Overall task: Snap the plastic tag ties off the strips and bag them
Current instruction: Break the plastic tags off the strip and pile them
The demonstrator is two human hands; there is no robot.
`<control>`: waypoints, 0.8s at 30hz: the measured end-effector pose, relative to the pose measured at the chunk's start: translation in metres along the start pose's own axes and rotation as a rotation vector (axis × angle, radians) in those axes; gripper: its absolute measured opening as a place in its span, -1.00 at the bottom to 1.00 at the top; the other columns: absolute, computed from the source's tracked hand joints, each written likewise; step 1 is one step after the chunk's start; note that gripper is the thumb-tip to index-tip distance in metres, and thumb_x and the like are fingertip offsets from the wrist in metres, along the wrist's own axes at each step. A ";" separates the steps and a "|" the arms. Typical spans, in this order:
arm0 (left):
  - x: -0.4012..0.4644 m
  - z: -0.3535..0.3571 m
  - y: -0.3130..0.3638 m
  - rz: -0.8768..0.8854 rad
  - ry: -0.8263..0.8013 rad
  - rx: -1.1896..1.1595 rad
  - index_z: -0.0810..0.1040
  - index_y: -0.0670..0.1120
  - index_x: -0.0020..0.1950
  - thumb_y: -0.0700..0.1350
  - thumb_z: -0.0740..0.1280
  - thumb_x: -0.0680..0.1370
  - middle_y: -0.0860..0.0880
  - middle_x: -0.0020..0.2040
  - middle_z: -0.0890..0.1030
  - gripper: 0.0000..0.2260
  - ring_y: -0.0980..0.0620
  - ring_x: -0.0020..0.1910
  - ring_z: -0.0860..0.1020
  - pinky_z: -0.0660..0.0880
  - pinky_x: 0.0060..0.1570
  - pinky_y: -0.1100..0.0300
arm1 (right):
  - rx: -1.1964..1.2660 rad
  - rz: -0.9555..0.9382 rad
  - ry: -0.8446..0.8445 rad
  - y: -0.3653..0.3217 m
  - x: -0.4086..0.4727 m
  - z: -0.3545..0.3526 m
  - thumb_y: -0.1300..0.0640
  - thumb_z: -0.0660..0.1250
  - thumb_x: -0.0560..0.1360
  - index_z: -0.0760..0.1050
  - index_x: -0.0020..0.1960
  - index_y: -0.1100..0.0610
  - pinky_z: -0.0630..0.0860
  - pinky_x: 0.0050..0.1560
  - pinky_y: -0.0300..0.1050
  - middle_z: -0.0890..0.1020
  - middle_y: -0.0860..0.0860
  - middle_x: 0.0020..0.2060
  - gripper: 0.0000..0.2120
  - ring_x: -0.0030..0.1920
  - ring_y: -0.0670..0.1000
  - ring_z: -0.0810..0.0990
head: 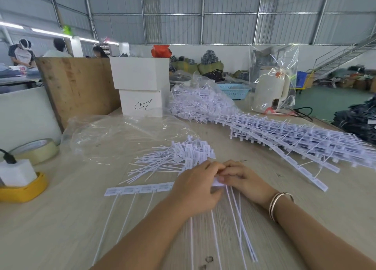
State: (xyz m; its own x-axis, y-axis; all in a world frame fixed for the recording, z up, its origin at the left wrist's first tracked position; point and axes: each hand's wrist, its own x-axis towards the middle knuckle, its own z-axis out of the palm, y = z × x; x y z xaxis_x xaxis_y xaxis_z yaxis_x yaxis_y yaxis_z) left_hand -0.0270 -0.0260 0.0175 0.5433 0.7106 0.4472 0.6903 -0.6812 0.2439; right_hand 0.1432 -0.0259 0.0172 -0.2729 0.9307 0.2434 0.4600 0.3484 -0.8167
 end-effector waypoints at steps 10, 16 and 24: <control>0.000 -0.004 -0.006 -0.103 -0.089 -0.041 0.40 0.03 0.21 -0.13 0.15 0.54 0.07 0.07 0.50 -0.75 0.06 -0.08 0.46 0.41 -0.15 0.13 | 0.183 0.105 0.113 0.004 0.002 -0.004 0.31 0.26 0.50 0.54 -0.18 0.36 0.37 -0.04 -0.13 0.52 0.12 -0.20 -0.85 -0.16 0.03 0.49; 0.000 -0.002 -0.007 -0.063 -0.060 0.006 0.42 0.03 0.16 -0.04 0.25 0.55 0.06 0.02 0.53 -0.81 0.06 -0.09 0.49 0.43 -0.18 0.13 | 0.052 0.072 0.018 0.004 0.000 -0.003 0.17 0.29 0.52 0.57 -0.20 0.17 0.37 0.09 -0.02 0.55 0.03 -0.21 -0.84 -0.13 -0.02 0.51; 0.003 -0.001 -0.011 -0.116 -0.039 -0.020 0.54 0.01 0.12 -0.05 0.24 0.56 -0.01 -0.11 0.63 -0.83 0.02 -0.16 0.55 0.47 -0.17 0.14 | -0.044 -0.009 -0.004 0.006 0.000 -0.002 0.10 0.37 0.48 0.61 -0.16 0.08 0.42 0.06 -0.01 0.59 0.03 -0.17 -0.91 -0.08 0.04 0.53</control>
State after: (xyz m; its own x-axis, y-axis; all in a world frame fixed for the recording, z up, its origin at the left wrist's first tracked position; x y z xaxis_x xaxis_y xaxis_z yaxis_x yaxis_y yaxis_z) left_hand -0.0338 -0.0164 0.0165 0.4787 0.7911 0.3808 0.7401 -0.5970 0.3097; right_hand 0.1482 -0.0238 0.0131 -0.2802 0.9272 0.2487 0.4943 0.3614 -0.7906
